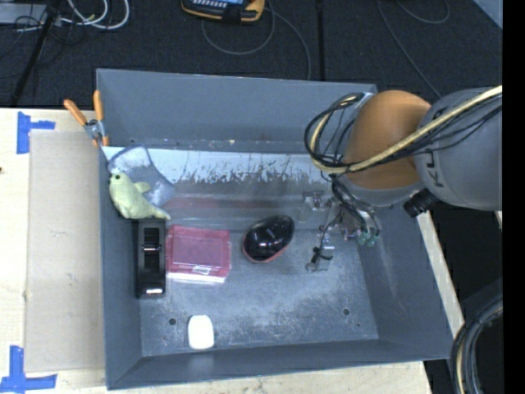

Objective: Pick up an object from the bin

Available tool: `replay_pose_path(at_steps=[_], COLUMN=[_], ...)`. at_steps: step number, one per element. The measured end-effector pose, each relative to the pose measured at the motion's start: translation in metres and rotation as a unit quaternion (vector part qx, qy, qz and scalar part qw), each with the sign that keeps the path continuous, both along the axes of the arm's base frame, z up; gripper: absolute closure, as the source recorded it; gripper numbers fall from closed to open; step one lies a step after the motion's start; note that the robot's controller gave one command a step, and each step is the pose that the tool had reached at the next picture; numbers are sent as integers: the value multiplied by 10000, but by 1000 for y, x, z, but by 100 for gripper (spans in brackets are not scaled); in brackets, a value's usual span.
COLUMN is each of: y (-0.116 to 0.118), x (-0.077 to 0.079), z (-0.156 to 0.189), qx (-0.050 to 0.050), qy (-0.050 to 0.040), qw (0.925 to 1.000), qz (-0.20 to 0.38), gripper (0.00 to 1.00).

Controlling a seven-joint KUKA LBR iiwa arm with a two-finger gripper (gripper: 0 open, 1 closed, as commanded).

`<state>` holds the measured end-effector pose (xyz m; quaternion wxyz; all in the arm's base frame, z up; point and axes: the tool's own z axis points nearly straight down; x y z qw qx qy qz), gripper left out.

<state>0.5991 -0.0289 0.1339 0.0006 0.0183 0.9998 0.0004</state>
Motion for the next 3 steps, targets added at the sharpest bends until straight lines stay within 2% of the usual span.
replay_pose_path(at_steps=[1,2,3], y=[20,38,63], x=[4,17,21], z=[-13,-21,-66], qx=[-2,-2,3], qy=[40,-10,35], qw=[9982,9953,9899], qz=[602,968,1417], gripper=[0,0,0])
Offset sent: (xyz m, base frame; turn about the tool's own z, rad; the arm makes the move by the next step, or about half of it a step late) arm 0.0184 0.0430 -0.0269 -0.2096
